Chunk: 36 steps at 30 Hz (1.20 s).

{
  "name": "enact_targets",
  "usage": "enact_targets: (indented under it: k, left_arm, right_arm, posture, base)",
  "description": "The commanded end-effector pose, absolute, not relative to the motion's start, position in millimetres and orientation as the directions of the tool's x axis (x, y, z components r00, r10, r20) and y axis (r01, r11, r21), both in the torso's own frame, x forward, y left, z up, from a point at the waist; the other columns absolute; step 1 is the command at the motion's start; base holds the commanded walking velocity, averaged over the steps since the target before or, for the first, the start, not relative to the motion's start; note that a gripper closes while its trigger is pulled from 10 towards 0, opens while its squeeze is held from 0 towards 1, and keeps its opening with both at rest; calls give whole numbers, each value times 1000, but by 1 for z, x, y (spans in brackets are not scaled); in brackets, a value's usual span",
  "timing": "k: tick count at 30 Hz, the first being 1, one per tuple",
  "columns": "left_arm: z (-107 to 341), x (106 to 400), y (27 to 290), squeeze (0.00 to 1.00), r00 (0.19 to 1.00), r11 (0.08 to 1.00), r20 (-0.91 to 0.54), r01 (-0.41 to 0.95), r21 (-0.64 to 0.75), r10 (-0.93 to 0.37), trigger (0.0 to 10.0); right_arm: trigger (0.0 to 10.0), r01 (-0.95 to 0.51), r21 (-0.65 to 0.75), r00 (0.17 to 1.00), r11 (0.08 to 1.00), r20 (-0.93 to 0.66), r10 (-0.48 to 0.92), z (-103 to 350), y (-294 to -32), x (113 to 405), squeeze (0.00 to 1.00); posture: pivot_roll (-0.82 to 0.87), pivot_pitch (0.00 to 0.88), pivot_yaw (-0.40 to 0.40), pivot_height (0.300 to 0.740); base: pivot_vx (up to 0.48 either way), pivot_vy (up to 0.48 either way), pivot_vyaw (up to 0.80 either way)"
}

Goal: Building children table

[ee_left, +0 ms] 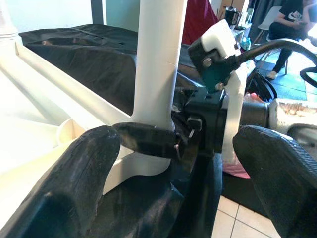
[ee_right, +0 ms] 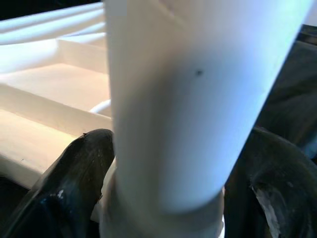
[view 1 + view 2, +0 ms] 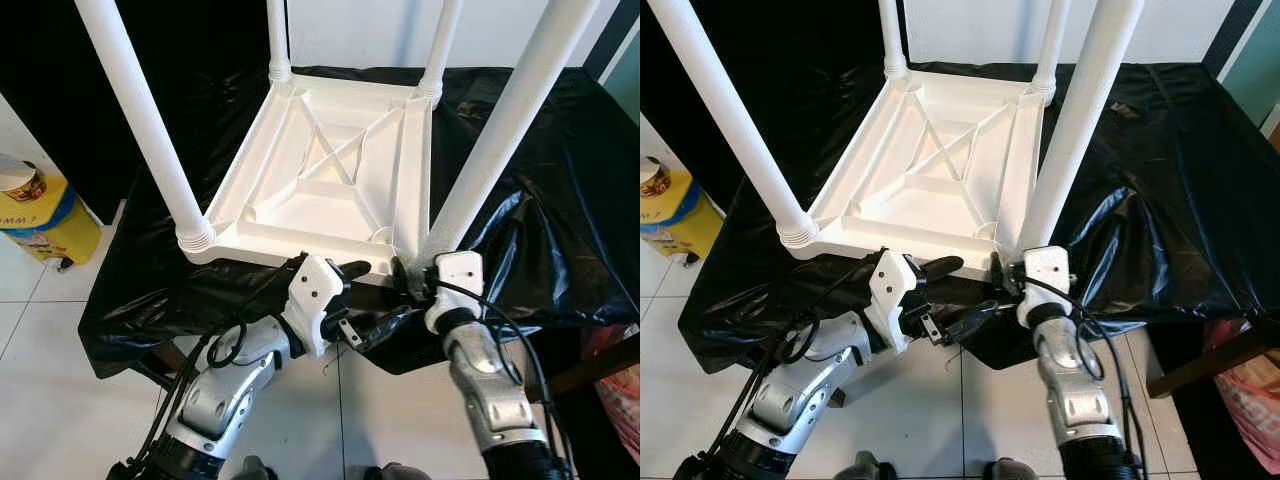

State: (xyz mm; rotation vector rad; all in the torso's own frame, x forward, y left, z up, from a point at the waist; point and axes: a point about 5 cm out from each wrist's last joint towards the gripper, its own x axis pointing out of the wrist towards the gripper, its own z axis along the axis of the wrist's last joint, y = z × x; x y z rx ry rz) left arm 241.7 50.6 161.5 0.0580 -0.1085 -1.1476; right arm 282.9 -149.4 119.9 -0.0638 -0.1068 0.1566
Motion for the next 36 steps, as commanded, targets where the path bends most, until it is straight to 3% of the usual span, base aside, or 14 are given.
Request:
enact_targets:
  k: [1,2,10,11,19,20,21,22,23,24,25,36]
  left_arm:
    - [161,241,51,0,414,417,49,903,101,-909,10000]
    - [161,241,51,0,413,416,49,904,102,-909,10000]
    - [162,242,53,0,416,418,46,902,109,-908,10000]
    - [162,242,53,0,414,417,45,902,111,-909,10000]
    - [162,242,52,0,408,411,46,905,114,-912,10000]
    - [162,242,52,0,408,411,46,904,115,-912,10000]
    - [162,242,52,0,408,411,46,904,115,-912,10000]
    - [162,242,52,0,408,411,45,904,116,-912,10000]
    - [162,242,52,0,408,411,45,904,116,-912,10000]
    - [163,242,52,0,409,411,46,904,117,-911,10000]
    - [163,242,53,0,409,411,45,904,118,-911,10000]
    - [163,241,53,0,406,409,45,905,119,-913,10000]
  right_arm:
    - [10000,-211,-66,970,975,110,218,121,-151,283,969]
    - [10000,-253,-79,959,964,112,261,123,-153,285,0]
    - [10000,-407,-128,901,904,109,421,131,-160,292,0]
    - [10000,-473,-149,868,868,92,488,132,-160,300,0]
    - [10000,-553,-181,822,814,46,568,128,-157,311,0]
    - [7137,-561,-184,816,807,40,577,127,-158,312,0]
    - [7137,-561,-184,816,807,40,577,127,-158,312,0]
    - [3176,-567,-184,812,803,38,582,126,-158,313,0]
    - [3176,-567,-184,812,803,38,582,126,-158,313,0]
    - [1098,-573,-186,808,798,33,588,125,-159,314,0]
    - [0,-578,-188,805,794,27,592,124,-161,314,0]
    - [0,-566,-177,816,805,19,578,116,-167,312,0]
  posture:
    - [12,99,-21,740]
    - [14,97,-21,740]
    - [18,91,-20,740]
    - [23,84,-20,740]
    - [30,76,-20,740]
    - [31,74,-19,740]
    - [31,74,-19,740]
    - [32,73,-19,740]
    - [32,73,-19,740]
    - [34,70,-19,740]
    - [36,68,-18,740]
    - [35,68,-17,740]
  base:
    - [0,0,0]
    - [0,0,0]
    - [0,0,0]
    - [0,0,0]
    - [0,0,0]
    - [0,0,0]
    - [0,0,0]
    - [0,0,0]
    - [0,0,0]
    - [0,0,0]
    - [0,0,0]
    - [0,0,0]
